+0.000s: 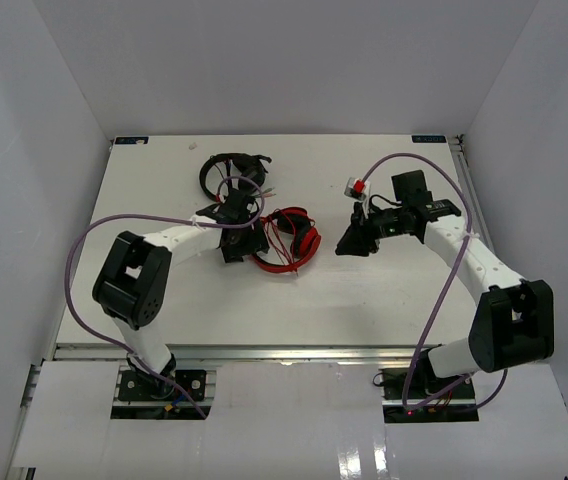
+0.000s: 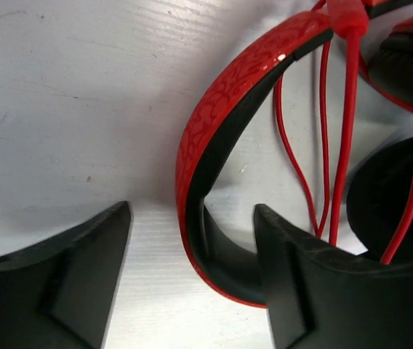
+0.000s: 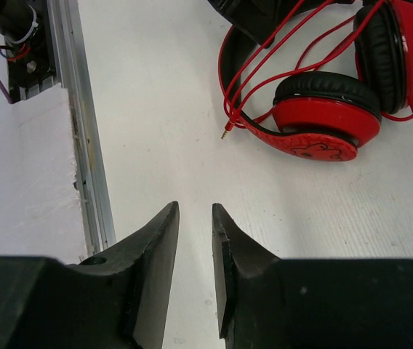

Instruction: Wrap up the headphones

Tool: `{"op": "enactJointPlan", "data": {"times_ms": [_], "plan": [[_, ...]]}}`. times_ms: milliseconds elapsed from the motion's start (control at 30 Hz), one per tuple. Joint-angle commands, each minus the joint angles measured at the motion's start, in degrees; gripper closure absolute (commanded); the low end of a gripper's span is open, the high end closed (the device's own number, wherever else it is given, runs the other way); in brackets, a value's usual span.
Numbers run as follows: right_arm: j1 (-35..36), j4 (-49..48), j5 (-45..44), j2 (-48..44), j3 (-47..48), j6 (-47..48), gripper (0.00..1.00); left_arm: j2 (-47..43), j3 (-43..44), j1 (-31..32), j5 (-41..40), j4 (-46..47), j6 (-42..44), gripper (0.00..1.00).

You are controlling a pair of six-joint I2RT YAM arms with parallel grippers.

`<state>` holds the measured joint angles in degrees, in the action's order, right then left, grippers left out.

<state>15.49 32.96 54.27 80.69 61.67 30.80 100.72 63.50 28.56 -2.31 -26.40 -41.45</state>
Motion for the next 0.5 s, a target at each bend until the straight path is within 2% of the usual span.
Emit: {"op": "enactJointPlan", "data": {"times_ms": [0, 33, 133, 200, 233, 367, 433, 467], "plan": [[-1.7, 3.7, -3.2, -4.8, -0.8, 3.4, 0.59, -11.2, 1.0, -0.4, 1.8, -0.6, 4.8, 0.10], [-1.9, 4.6, -5.1, -5.8, -0.9, 4.0, 0.55, -13.7, 0.6, -0.3, 2.2, -0.6, 6.3, 0.06], [-2.5, 4.2, -10.8, -10.1, -2.9, 4.8, 0.27, -23.2, -1.6, -0.4, 5.8, 0.5, 11.1, 0.02], [-2.9, 3.3, -16.0, -13.8, -4.4, 4.7, 0.13, -32.6, -5.7, -0.4, 8.7, 2.7, 14.1, 0.02], [-3.1, 2.7, -18.1, -15.3, -5.0, 4.1, 0.10, -36.7, -9.1, -0.4, 9.8, 3.8, 16.7, 0.02], [-3.5, -2.3, -27.8, -21.7, -8.4, -3.5, 0.10, -55.1, -20.0, -0.3, 13.9, 8.0, 23.8, 0.02], [-3.5, -4.3, -29.6, -24.7, -10.2, -7.3, 0.10, -65.5, -25.1, -0.4, 13.2, 7.6, 25.9, 0.02], [-3.5, -6.0, -31.5, -26.4, -11.5, -10.4, 0.10, -67.6, -26.0, -0.4, 12.4, 6.9, 26.1, 0.02]]}}
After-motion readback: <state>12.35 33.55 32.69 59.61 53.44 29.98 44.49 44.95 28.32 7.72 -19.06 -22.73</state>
